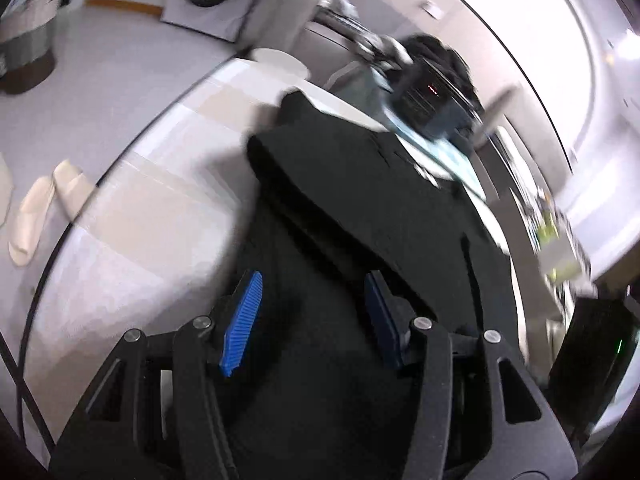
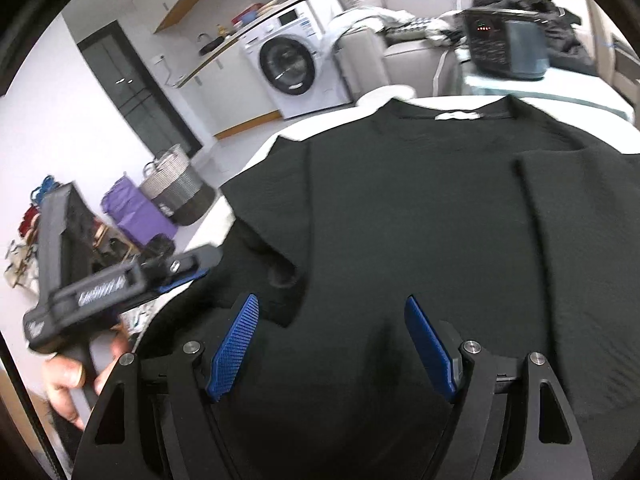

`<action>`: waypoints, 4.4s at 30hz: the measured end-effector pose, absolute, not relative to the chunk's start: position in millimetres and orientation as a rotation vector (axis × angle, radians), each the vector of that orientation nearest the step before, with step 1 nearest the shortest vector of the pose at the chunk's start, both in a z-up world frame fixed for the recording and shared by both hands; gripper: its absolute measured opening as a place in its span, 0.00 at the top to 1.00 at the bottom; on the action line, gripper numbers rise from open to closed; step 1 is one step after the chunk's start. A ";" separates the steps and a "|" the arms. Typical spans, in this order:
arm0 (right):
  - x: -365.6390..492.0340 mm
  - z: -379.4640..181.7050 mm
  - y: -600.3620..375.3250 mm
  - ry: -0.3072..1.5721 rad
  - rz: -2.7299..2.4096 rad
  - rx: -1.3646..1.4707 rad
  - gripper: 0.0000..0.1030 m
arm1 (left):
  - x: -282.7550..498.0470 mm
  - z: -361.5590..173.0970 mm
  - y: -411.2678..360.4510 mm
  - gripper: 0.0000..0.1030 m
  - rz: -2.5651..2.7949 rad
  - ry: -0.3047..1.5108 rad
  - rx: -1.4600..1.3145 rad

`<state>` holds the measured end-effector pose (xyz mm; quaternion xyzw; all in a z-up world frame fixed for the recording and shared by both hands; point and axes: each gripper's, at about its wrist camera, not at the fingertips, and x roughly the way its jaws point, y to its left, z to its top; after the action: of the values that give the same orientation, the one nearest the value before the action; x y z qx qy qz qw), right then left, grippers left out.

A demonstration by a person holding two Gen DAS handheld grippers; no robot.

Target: Fold small clothes

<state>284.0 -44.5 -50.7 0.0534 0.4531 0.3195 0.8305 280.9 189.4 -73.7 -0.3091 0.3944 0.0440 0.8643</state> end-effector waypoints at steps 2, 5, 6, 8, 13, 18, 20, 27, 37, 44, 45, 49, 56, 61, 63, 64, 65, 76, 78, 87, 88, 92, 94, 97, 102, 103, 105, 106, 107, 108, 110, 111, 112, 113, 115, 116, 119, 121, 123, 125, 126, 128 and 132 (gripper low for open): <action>286.6 -57.7 -28.8 0.982 0.707 0.097 0.25 | 288.8 -75.7 204.1 0.52 0.120 0.808 -0.679; 292.5 -70.5 -11.1 0.998 0.699 0.065 0.28 | 309.6 -78.9 223.0 0.52 0.148 0.803 -0.699; 292.3 -72.0 -6.4 0.985 0.686 0.055 0.29 | 314.9 -80.8 226.8 0.52 0.155 0.806 -0.701; 293.0 -72.6 1.6 0.962 0.668 0.016 0.58 | 326.9 -87.4 234.9 0.52 0.162 0.822 -0.724; 288.2 -73.4 -0.9 0.978 0.688 0.014 0.90 | 349.7 -100.6 245.6 0.72 0.152 0.825 -0.795; 287.4 -75.1 -16.4 1.022 0.703 0.074 0.90 | 373.1 -83.6 225.3 0.97 0.106 0.786 -0.708; 288.3 -77.5 -18.9 1.034 0.695 0.074 0.90 | 385.3 -69.5 209.5 0.97 0.074 0.771 -0.672; 285.6 -77.7 -21.2 1.038 0.679 0.075 0.90 | 429.1 -34.8 149.0 0.96 -0.045 0.773 -0.557; 286.0 -74.7 -31.1 1.039 0.663 0.095 0.75 | 410.3 -0.4 116.1 0.35 -0.077 0.739 -0.406; 294.0 -70.7 -54.7 1.006 0.614 0.200 0.44 | 348.4 -13.8 153.6 0.35 0.084 0.772 -0.358; 298.4 -71.1 -58.4 1.001 0.608 0.226 0.44 | 341.8 -19.4 155.6 0.35 0.088 0.781 -0.352; 306.6 -75.3 -56.6 1.031 0.656 0.280 0.44 | 320.0 -43.8 147.5 0.35 0.081 0.836 -0.291; 310.9 -78.5 -37.6 1.035 0.708 0.252 0.75 | 303.2 -60.9 141.5 0.35 0.089 0.872 -0.274; 299.6 -76.3 -34.9 1.023 0.697 0.214 0.94 | 293.0 -55.1 139.0 0.35 0.125 0.854 -0.230; 295.5 -73.7 -34.7 1.027 0.708 0.210 0.94 | 292.1 -53.8 140.2 0.35 0.128 0.857 -0.238; 292.9 -71.7 -34.2 1.032 0.719 0.208 0.95 | 290.4 -54.1 141.5 0.35 0.128 0.860 -0.243; 293.0 -71.4 -33.7 1.035 0.727 0.205 0.95 | 290.1 -53.8 142.6 0.35 0.130 0.863 -0.248; 296.5 -78.3 -47.2 1.072 0.671 0.219 0.88 | 281.9 -66.2 127.4 0.35 0.089 0.912 -0.208; 296.1 -76.1 -49.5 1.073 0.654 0.210 0.88 | 283.7 -67.5 112.4 0.35 0.047 0.915 -0.167; 280.5 -36.3 -131.4 0.920 0.426 0.109 0.59 | 301.3 -77.9 49.4 0.35 -0.096 0.968 -0.063; 278.8 -35.0 -148.0 0.916 0.387 0.108 0.56 | 302.2 -79.6 43.7 0.35 -0.104 0.971 -0.047; 279.5 -39.4 -189.6 0.951 0.296 0.145 0.56 | 299.3 -84.3 24.5 0.64 -0.093 0.945 0.053; 280.2 -45.9 -201.4 0.969 0.287 0.146 0.56 | 298.4 -82.6 23.9 0.80 -0.117 0.943 0.049; 280.0 -49.3 -198.2 0.983 0.309 0.107 0.56 | 296.9 -79.9 27.2 0.84 -0.135 0.945 0.034; 276.7 -54.2 -180.5 0.979 0.378 -0.016 0.55 | 289.5 -75.3 35.5 0.85 -0.169 0.953 0.025; 278.3 -58.7 -177.0 0.998 0.376 -0.056 0.54 | 288.0 -76.2 35.3 0.85 -0.171 0.960 0.034; 275.5 -63.5 -170.4 0.990 0.361 -0.140 0.54 | 288.8 -81.0 36.1 0.84 -0.177 0.977 0.036; 273.8 -64.5 -167.5 0.982 0.360 -0.170 0.54 | 287.7 -80.8 36.1 0.84 -0.176 0.970 0.036; 271.3 -65.3 -165.9 0.975 0.353 -0.195 0.58 | 287.2 -80.4 36.0 0.84 -0.173 0.969 0.035; 268.3 -65.8 -165.2 0.963 0.340 -0.221 0.67 | 286.7 -80.1 35.7 0.84 -0.170 0.969 0.038; 265.0 -65.3 -165.9 0.956 0.364 -0.223 0.83 | 284.9 -80.6 35.5 0.84 -0.168 0.968 0.040; 264.1 -64.3 -165.9 0.955 0.373 -0.223 0.85 | 284.5 -80.1 36.9 0.84 -0.171 0.968 0.035; 264.1 -63.1 -165.5 0.950 0.380 -0.223 0.88 | 283.8 -80.6 36.9 0.84 -0.172 0.967 0.032; 264.4 -60.9 -165.5 0.949 0.388 -0.215 0.90 | 284.0 -80.6 38.1 0.84 -0.174 0.968 0.023; 265.0 -53.6 -165.0 0.926 0.393 -0.200 0.91 | 284.8 -80.6 40.3 0.84 -0.177 0.972 0.004; 266.0 -50.2 -163.6 0.923 0.399 -0.187 0.91 | 285.5 -80.7 41.1 0.84 -0.178 0.972 -0.001; 271.4 -56.3 -152.2 0.977 0.419 -0.226 0.90 | 284.7 -80.3 41.9 0.82 -0.182 0.975 -0.005; 270.0 -60.6 -154.0 0.999 0.424 -0.220 0.85 | 282.0 -76.8 45.4 0.75 -0.186 0.984 -0.029; 266.9 -55.1 -159.3 1.018 0.455 -0.170 0.74 | 278.4 -69.9 51.7 0.53 -0.192 0.975 -0.081; 261.1 -44.7 -167.4 0.990 0.507 -0.087 0.61 | 275.6 -59.4 60.5 0.43 -0.200 0.925 -0.146; 259.4 -39.1 -171.5 0.968 0.527 -0.048 0.61 | 276.2 -55.3 65.2 0.42 -0.205 0.901 -0.171; 260.5 -30.5 -177.8 0.907 0.525 0.002 0.61 | 281.8 -51.9 70.8 0.42 -0.187 0.879 -0.183; 281.2 -34.3 -192.0 0.875 0.415 0.099 0.66 | 306.4 -70.4 86.6 0.42 -0.002 0.926 -0.146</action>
<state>281.2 -192.0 -34.3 0.0476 0.4206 0.1996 0.8837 306.4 86.6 -70.4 -0.0705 0.4461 -0.0008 0.8922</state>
